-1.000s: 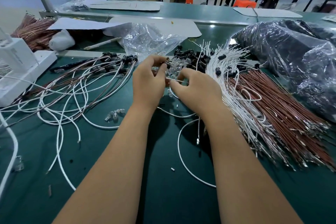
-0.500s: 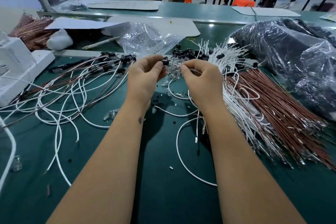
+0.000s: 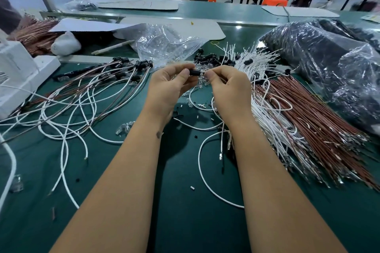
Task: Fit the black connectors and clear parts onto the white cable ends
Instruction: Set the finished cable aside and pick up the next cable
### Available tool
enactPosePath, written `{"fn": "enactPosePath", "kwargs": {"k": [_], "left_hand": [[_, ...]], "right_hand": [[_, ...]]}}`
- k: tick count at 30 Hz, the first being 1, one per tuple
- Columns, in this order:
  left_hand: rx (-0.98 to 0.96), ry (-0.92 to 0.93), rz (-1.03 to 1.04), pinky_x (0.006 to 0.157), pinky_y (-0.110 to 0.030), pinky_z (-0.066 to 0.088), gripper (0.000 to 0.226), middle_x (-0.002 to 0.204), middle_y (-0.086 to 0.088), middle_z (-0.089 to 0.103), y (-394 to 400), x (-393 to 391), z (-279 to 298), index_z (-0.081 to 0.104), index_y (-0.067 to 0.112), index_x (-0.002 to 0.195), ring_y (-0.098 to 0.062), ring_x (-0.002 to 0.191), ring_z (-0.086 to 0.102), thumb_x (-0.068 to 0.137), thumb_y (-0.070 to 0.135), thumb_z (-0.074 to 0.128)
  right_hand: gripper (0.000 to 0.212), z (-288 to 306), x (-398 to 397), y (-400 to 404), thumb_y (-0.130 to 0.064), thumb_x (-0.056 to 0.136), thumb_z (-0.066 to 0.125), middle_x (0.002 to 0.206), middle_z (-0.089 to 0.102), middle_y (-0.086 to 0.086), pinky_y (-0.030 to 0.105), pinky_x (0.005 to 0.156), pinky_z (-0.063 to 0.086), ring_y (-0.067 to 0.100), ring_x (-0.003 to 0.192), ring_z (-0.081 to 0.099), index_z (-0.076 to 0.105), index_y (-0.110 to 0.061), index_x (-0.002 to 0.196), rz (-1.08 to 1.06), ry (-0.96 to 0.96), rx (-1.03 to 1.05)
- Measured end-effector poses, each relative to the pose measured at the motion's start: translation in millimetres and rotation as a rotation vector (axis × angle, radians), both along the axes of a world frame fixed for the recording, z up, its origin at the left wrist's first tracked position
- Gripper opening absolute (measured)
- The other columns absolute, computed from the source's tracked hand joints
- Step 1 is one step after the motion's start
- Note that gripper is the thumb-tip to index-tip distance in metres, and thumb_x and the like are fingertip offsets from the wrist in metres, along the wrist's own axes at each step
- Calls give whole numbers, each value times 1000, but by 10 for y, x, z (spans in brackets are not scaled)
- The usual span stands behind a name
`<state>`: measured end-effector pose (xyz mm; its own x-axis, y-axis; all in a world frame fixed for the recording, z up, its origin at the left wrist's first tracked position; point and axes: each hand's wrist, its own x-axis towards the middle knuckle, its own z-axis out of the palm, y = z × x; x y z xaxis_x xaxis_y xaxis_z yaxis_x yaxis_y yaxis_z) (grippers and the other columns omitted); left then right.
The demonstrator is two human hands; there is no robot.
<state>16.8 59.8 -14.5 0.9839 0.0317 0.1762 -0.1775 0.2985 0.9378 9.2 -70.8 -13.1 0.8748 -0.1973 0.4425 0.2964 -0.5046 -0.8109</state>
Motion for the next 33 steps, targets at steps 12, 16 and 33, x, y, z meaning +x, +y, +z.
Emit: {"fn": "enactPosePath", "kwargs": {"k": [12,16,33], "left_hand": [[-69,-25,-3,79,-25,56,21,86,-5,72,22,23,-31,65,6,96,-16,83,70,88,-11,56],[-79,-35,14,81,-26,56,24,87,-5,72,42,33,-41,64,7,97,-17,85,69,86,-13,58],[116,-12,85,79,-26,57,13,84,-14,70,12,9,-48,68,4,87,-19,79,69,88,-6,60]], "right_hand": [[13,-13,-21,45,-19,95,57,80,64,-2,25,65,42,12,74,56,70,-15,91,27,-9,-45],[23,13,-43,51,-2,93,54,90,64,-3,18,77,48,10,86,60,67,-13,109,57,-35,27],[22,20,-60,79,-2,89,59,93,67,-4,10,80,47,2,83,61,68,-9,108,63,-97,-73]]}}
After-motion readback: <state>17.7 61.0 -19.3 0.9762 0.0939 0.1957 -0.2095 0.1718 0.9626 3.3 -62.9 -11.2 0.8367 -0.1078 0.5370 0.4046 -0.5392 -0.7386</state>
